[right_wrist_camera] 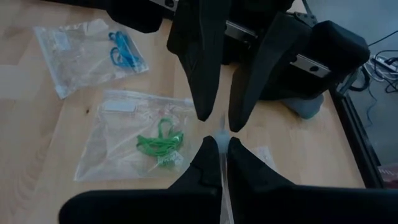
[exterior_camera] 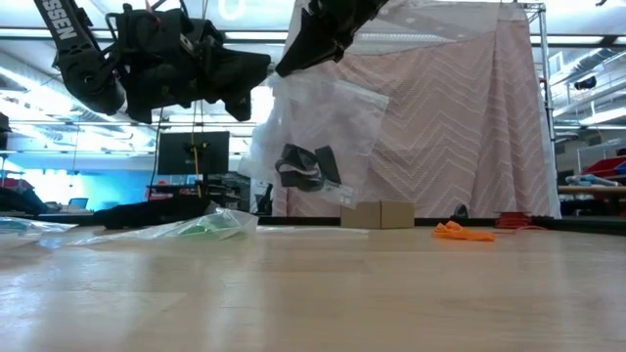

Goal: Sort rubber bands
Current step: Close the transparent zip bag

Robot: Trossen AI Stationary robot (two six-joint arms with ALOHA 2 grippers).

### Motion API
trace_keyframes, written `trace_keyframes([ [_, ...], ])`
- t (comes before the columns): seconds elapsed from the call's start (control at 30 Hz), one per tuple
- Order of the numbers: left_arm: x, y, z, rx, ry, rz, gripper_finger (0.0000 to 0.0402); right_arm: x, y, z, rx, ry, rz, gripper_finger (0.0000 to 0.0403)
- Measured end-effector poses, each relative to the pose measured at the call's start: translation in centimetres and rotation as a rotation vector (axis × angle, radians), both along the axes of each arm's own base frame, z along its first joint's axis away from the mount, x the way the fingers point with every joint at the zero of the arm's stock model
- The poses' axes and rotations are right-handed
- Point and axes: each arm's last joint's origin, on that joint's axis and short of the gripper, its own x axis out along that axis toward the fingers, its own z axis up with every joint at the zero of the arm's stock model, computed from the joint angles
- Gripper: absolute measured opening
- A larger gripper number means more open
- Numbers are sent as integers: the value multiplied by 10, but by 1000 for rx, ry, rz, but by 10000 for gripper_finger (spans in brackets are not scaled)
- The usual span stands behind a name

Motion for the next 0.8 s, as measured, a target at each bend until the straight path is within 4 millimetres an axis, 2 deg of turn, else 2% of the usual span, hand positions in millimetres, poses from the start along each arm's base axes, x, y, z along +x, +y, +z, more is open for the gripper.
trace_keyframes([
  [0.5,1,1,-4,-11,39,16,84,2,0,2,2,-33,7,0],
  [0.8,1,1,-3,-8,30,16,51,2,0,2,2,-28,7,0],
])
